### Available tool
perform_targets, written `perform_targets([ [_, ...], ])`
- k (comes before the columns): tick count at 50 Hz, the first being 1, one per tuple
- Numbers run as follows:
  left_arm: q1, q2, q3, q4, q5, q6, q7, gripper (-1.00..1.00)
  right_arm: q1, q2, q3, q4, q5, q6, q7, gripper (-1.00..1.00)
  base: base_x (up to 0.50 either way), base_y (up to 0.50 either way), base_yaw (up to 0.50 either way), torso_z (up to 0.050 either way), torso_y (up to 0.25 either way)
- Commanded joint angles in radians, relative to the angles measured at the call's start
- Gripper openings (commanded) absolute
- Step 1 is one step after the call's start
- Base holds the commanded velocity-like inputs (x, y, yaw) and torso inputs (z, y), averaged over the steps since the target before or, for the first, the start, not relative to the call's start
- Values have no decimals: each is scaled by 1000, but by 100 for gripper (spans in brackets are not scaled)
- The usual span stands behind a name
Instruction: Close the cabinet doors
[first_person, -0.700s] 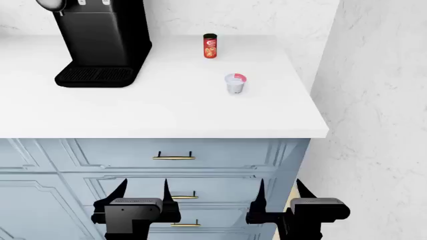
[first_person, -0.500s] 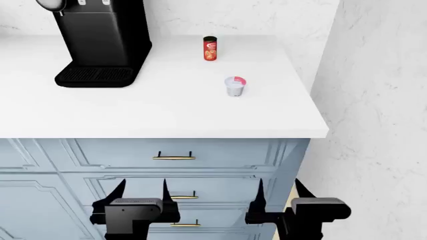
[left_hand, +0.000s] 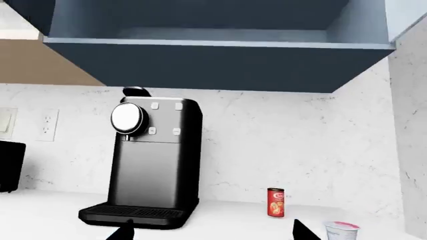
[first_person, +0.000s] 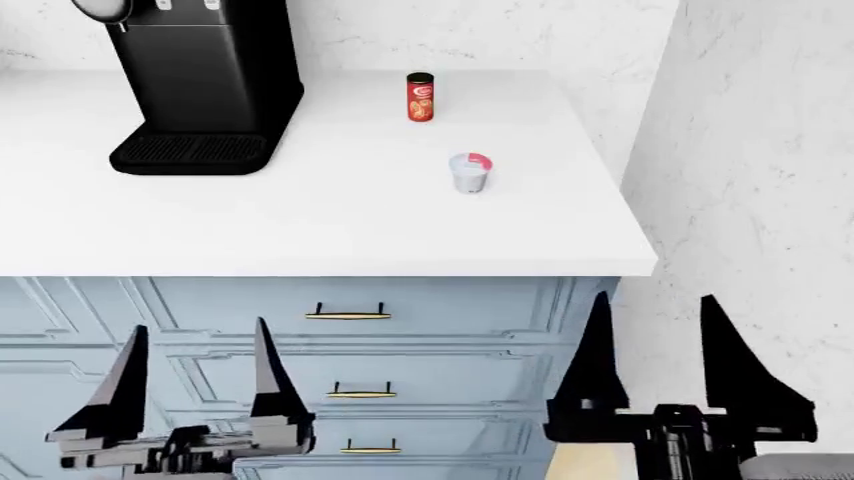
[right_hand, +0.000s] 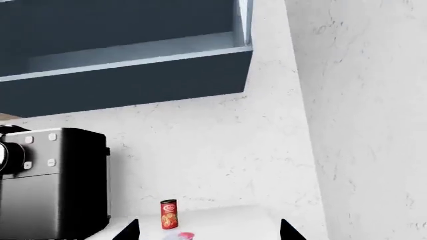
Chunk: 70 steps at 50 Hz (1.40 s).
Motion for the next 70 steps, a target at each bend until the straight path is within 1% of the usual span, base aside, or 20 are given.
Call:
perform_targets([
  [1,53,-24,1,75,-18,152,-20,100,-65,-2,2,-102,-64,-173,11,100,0,0,0,0,0],
  [10,37,-51,17,79,-77,111,-25,100,-60,14,-12,-110,-87,-156,36,100,0,0,0,0,0],
  [12,-7,-62,11,181,-94,24,-45,100,-39,23,-19,-162,-89,-84,43,100,0,0,0,0,0],
  [14,-67,-63,18,275,-5,-151,-73,100,28,35,-28,-261,-89,73,57,100,0,0,0,0,0],
  [15,-108,-74,16,349,-28,-262,-76,100,91,41,-32,-328,-82,199,70,100,0,0,0,0,0],
  [16,-134,-78,7,395,-38,-327,-87,100,122,47,-36,-358,-82,256,75,100,0,0,0,0,0],
  [18,-255,-110,-38,548,-143,-563,-122,100,259,54,-28,-457,-35,487,109,100,0,0,0,0,0],
  [19,-320,-126,-55,591,-172,-664,-142,100,320,98,-41,-463,9,538,172,100,0,0,0,0,0],
  [20,-362,-136,-68,614,-189,-717,-155,100,367,188,-78,-464,62,548,276,100,0,0,0,0,0],
  [22,-476,-168,-90,670,-241,-871,-188,100,526,454,-189,-464,281,551,576,100,0,0,0,0,0],
  [23,-528,-210,-75,679,-260,-912,-212,100,637,563,-239,-463,406,564,724,100,0,0,0,0,0],
  [24,-571,-219,-92,677,-301,-968,-235,100,721,622,-256,-463,515,580,800,100,0,0,0,0,0],
  [26,-581,-225,-132,659,-393,-1023,-228,100,819,666,-244,-460,647,611,863,100,0,0,0,0,0],
  [28,-579,-223,-160,645,-431,-1032,-227,100,878,685,-242,-458,692,625,898,100,0,0,0,0,0],
  [31,-557,-241,-171,652,-413,-1008,-227,100,999,686,-233,-423,794,668,941,100,0,0,0,0,0],
  [33,-533,-244,-164,646,-394,-982,-224,100,983,674,-244,-416,773,657,933,100,0,0,0,0,0],
  [35,-489,-246,-143,629,-344,-925,-213,100,925,672,-241,-400,739,618,905,100,0,0,0,0,0],
  [41,-484,-247,-114,610,-331,-912,-211,100,868,664,-214,-357,738,548,863,100,161,0,0,0,0],
  [57,-484,-257,-156,619,-416,-920,-218,100,866,669,-245,-350,700,558,845,100,500,0,0,0,0],
  [70,-476,-272,-133,622,-402,-909,-223,100,854,672,-237,-339,696,537,834,100,500,0,0,0,0],
])
